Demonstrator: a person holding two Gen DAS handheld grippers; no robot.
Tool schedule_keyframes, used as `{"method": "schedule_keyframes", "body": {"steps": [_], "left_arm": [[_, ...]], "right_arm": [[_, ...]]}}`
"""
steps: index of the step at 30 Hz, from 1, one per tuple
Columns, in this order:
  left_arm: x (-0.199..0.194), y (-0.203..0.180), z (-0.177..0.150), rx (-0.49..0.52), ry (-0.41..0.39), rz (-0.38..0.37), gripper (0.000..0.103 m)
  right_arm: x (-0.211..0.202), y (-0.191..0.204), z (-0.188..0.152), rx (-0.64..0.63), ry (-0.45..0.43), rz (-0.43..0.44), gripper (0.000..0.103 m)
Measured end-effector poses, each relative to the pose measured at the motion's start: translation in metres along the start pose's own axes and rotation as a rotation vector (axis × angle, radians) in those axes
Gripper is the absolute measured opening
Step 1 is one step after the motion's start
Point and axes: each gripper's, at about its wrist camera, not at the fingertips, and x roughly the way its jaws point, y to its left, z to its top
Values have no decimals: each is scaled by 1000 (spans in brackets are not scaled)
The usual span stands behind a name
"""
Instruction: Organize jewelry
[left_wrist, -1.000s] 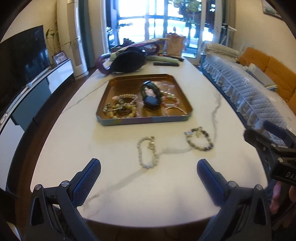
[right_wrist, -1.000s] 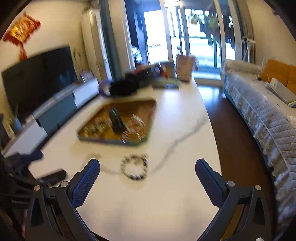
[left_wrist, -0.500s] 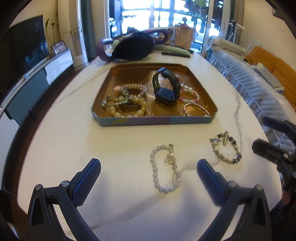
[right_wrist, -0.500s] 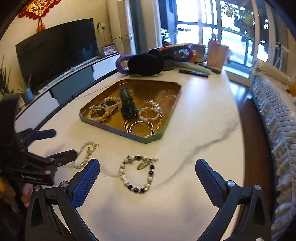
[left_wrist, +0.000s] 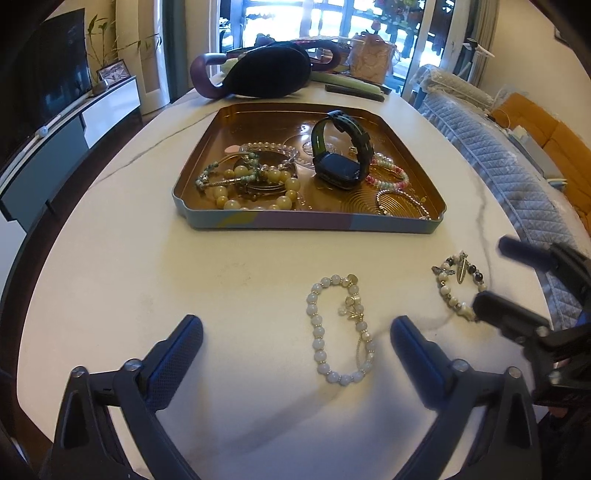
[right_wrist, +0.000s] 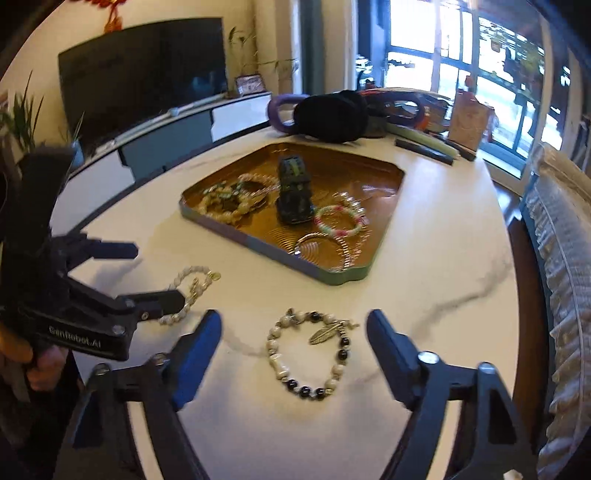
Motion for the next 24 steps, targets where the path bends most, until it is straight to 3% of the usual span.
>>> {"method": "schedule_keyframes", "body": {"steps": [1, 2, 3, 8, 15, 19, 22, 24], "left_arm": [[1, 0, 0, 0, 8, -8, 83], [2, 0, 0, 0, 15, -13, 67], [2, -1, -1, 8, 11, -5, 60], [2, -10, -3, 69, 11, -8, 34], [3, -6, -2, 75, 10, -9, 14], [4, -2, -2, 44, -1, -46, 12], [4, -10, -5, 75, -21, -16, 12], [4, -13, -6, 81, -25, -12, 7]], "right_arm": [[1, 0, 0, 1, 6, 5, 57], [3, 1, -1, 3, 16, 14, 48], [4, 1, -2, 5, 24, 15, 39], [8, -4, -9, 34, 57, 42, 26], [8, 1, -16, -5, 76, 51, 23], [15, 7, -18, -39, 105, 45, 21], [15, 11, -17, -71, 93, 32, 18], [14, 12, -17, -82, 94, 25, 8]]}}
